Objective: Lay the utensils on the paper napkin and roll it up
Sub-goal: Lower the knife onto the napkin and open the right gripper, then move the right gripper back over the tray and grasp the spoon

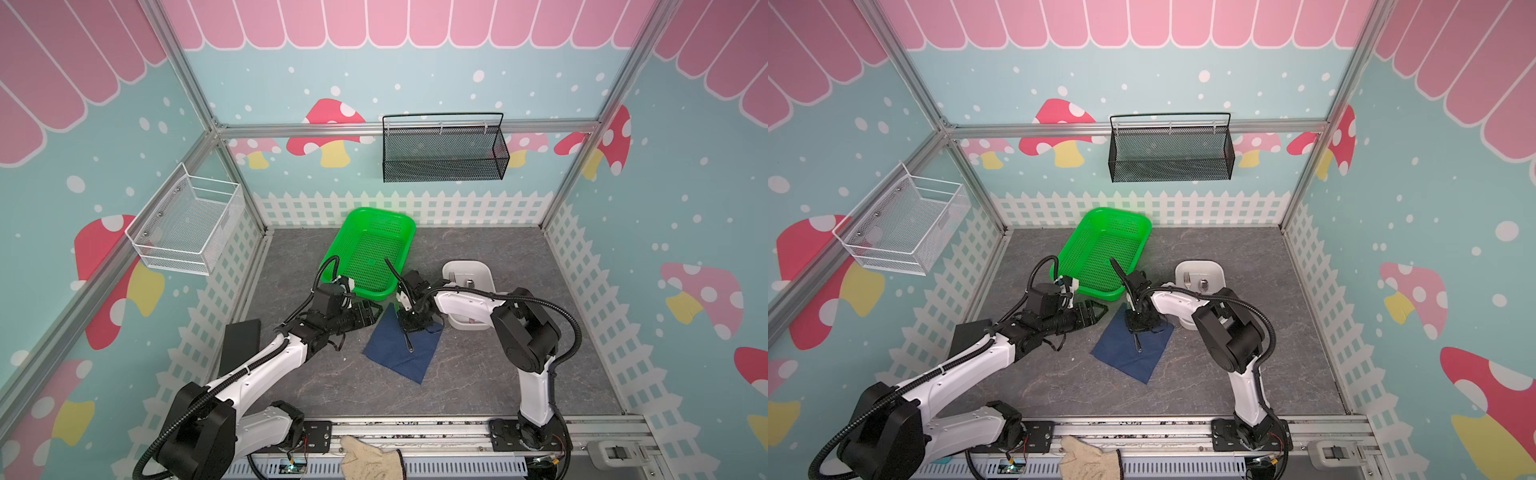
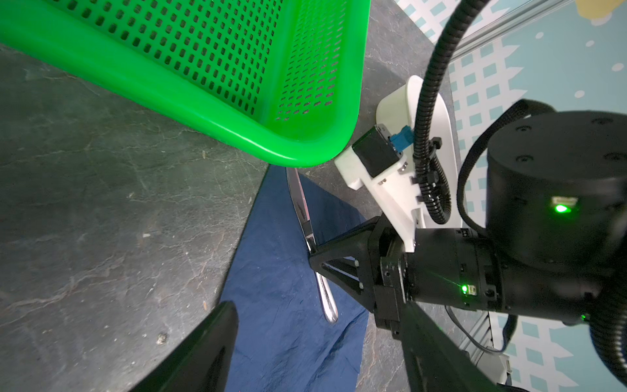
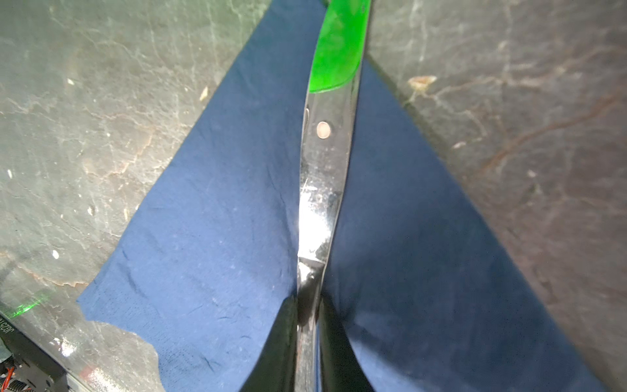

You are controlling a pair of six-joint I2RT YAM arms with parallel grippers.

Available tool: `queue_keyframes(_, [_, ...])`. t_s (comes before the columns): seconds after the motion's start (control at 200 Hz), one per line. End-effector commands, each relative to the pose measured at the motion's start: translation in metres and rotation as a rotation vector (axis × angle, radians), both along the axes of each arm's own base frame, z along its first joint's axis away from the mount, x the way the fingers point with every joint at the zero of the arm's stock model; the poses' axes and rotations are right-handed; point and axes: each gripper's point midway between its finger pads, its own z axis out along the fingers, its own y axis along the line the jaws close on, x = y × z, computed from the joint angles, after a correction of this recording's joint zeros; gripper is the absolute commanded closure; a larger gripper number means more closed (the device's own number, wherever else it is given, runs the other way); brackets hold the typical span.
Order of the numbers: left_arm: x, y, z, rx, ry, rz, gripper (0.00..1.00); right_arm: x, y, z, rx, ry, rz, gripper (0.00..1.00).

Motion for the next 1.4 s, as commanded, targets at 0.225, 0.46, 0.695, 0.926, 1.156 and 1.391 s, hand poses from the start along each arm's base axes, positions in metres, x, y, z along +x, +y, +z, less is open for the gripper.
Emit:
queue_keyframes(0.225, [0.002, 0.002, 0.0, 0.005, 0.021, 0.014, 0.22, -0.001, -0.006, 0.027, -0.004, -0.053, -0.005, 0.77])
queue_keyframes(0.46, [0.012, -0.004, 0.003, 0.004, 0.03, 0.007, 0.24, 0.007, -0.035, 0.07, -0.051, -0.196, -0.074, 0.74])
queue_keyframes(0.695, [0.034, -0.022, 0.004, -0.02, 0.058, -0.016, 0.26, 0.029, -0.099, 0.114, -0.047, -0.342, -0.249, 0.71])
queue_keyframes(0.926, [0.06, -0.032, 0.007, -0.023, 0.075, 0.0, 0.27, 0.057, -0.171, 0.116, -0.021, -0.354, -0.387, 0.68])
queue_keyframes(1.156, [0.061, -0.047, 0.021, -0.039, 0.068, -0.022, 0.28, 0.085, -0.217, 0.078, -0.126, -0.236, -0.412, 0.68])
queue_keyframes(1.391, [0.058, -0.089, 0.035, -0.051, 0.05, -0.127, 0.27, 0.099, -0.228, 0.04, -0.209, -0.092, -0.377, 0.68])
